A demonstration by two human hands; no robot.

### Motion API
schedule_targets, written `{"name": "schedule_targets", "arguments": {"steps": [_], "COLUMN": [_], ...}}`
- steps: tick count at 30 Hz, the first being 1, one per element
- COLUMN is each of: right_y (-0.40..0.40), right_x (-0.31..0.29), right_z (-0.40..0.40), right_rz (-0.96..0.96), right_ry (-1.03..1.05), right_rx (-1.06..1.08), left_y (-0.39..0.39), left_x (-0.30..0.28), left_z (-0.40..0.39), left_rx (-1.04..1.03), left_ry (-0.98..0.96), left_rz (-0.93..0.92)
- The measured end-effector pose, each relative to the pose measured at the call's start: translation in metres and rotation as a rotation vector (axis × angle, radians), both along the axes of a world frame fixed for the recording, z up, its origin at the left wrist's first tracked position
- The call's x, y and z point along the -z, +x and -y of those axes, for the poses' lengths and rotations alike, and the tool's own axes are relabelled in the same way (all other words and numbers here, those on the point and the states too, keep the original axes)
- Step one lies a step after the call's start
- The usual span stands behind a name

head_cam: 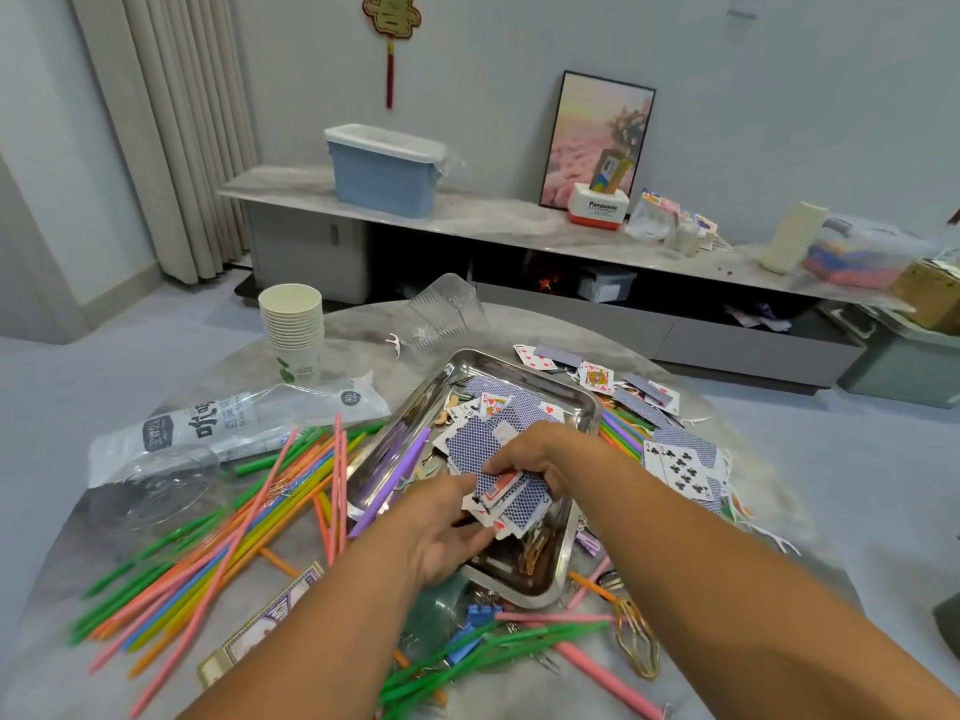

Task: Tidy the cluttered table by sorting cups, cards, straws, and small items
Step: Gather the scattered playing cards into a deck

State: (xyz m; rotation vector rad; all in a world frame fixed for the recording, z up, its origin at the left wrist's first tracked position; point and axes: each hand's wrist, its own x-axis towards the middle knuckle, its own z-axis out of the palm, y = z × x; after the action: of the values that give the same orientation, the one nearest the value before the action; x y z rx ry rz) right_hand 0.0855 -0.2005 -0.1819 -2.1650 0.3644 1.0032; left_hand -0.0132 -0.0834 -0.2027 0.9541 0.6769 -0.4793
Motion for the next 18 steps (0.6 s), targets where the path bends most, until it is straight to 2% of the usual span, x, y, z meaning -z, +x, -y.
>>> {"name": "schedule_targets", "arguments": {"steps": [5, 8, 12, 15, 18], "right_y": [-0.002, -0.001, 0.01, 0.014, 0.014], "right_x": [0.009, 0.003, -0.004, -0.013, -0.015], "right_z": [0.009, 0.017, 0.031, 0.039, 0.037], "right_rz": [-0.019, 0.0, 0.17, 0.194, 0.081], "right_ry": [0.175, 0.237, 0.3, 0.485, 0.646], "right_rx": [0.162, 0.232, 0.362, 0.477, 0.509], "left_y": [0.004, 0.004, 0.0, 0.007, 0.028], "left_x": [0.003, 0.007, -0.003, -0.013, -0.018], "left_z": [0.003, -0.006, -0.016, -0.016, -0.01], "left_rx": [-0.078, -0.109, 0.062, 0.046, -0.022], "left_ry": [0.248, 0.558, 0.971, 1.012, 0.853], "left_rz": [0.056, 0.141, 0.275, 0.343, 0.325]}}
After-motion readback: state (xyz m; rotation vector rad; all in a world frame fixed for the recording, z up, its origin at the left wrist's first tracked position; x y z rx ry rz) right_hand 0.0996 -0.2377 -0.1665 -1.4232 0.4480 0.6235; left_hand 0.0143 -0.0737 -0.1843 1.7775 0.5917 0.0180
